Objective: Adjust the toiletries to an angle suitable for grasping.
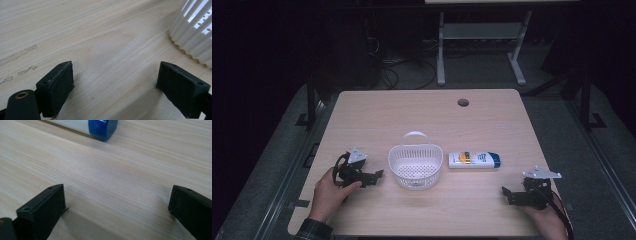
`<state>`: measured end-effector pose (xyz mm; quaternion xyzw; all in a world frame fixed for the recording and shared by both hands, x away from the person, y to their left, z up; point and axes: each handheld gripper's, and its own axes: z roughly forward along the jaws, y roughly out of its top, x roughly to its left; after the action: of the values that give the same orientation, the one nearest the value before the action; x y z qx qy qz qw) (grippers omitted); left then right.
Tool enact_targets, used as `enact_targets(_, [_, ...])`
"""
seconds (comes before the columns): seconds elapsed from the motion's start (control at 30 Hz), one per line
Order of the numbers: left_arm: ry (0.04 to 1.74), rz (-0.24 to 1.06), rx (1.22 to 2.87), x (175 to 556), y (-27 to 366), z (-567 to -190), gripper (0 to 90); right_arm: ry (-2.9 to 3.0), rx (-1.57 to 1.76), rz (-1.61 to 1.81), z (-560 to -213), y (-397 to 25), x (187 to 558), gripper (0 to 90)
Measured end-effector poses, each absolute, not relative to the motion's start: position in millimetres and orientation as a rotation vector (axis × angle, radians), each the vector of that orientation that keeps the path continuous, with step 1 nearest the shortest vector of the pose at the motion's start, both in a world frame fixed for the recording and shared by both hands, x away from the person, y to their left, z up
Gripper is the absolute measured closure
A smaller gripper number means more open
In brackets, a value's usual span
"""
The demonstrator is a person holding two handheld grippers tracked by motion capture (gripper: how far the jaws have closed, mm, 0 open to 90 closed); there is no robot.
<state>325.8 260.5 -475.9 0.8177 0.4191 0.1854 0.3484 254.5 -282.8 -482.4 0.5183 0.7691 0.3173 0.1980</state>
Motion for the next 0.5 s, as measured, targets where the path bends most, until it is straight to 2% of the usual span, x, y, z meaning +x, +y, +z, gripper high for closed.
enact_targets(0.03, [1.086,0.481,2.12,326,261,-476,13.0,2.152,1.45,0.888,-482,-283,255,1.5])
enact_targets(0.07, [1.086,0.481,2.119,326,260,-476,13.0,2.159,1.462,0.876,-481,-283,254,5.2])
enact_targets(0.1, [1.086,0.481,2.119,326,261,-476,13.0,2.167,1.472,0.862,-478,-284,254,13.2])
enact_targets(0.17, [1.086,0.481,2.12,326,261,-476,13.0,2.169,1.547,0.875,-466,-289,249,37.1])
enact_targets(0.2, [1.086,0.481,2.119,326,260,-476,13.0,2.169,1.547,0.875,-466,-289,249,37.1])
enact_targets(0.3, [1.086,0.481,2.119,326,260,-476,13.0,2.148,1.503,0.909,-459,-290,243,56.7])
enact_targets(0.33, [1.086,0.481,2.119,326,260,-476,13.0,2.144,1.482,0.952,-455,-289,241,68.5])
enact_targets(0.37, [1.086,0.481,2.119,326,260,-476,13.0,2.144,1.482,0.952,-455,-289,241,68.5])
enact_targets(0.4, [1.086,0.481,2.119,326,260,-476,13.0,2.156,1.464,0.973,-450,-286,240,79.9])
enact_targets(0.43, [1.086,0.481,2.119,326,260,-476,13.0,2.156,1.464,0.973,-450,-286,240,79.9])
enact_targets(0.5, [1.085,0.481,2.12,326,260,-476,13.0,2.16,1.446,0.978,-447,-282,240,89.6])
